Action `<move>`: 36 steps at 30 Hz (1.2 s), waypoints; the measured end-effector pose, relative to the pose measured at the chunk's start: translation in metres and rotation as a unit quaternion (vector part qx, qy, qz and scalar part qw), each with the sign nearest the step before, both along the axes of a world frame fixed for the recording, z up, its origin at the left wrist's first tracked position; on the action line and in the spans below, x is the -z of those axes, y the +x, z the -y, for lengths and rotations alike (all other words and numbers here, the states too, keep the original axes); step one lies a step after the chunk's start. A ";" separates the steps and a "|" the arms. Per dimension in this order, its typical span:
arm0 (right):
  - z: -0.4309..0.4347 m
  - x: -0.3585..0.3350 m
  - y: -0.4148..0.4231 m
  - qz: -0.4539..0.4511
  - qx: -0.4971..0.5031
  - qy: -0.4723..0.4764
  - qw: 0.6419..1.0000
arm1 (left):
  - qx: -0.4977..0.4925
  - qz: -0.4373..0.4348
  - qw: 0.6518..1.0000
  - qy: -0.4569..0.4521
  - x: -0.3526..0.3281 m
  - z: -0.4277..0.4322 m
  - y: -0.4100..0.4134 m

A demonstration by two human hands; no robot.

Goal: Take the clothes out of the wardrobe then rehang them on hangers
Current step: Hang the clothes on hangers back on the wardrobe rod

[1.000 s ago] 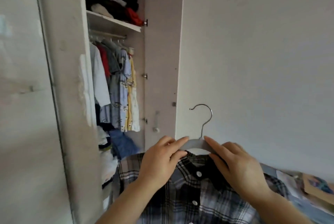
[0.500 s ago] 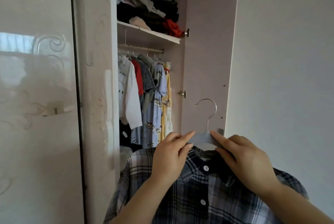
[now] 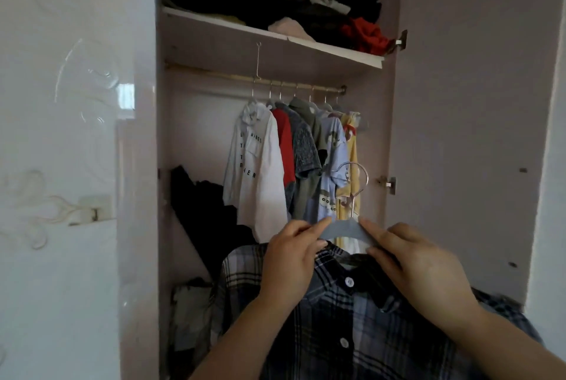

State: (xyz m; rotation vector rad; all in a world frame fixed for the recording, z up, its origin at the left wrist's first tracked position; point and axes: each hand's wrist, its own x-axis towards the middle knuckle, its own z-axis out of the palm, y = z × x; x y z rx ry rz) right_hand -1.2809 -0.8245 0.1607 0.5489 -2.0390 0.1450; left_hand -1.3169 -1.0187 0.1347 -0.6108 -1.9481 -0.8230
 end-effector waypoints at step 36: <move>0.311 -0.279 -0.520 0.000 -0.052 0.023 0.998 | -0.354 -0.051 0.933 0.029 -0.206 0.254 -0.442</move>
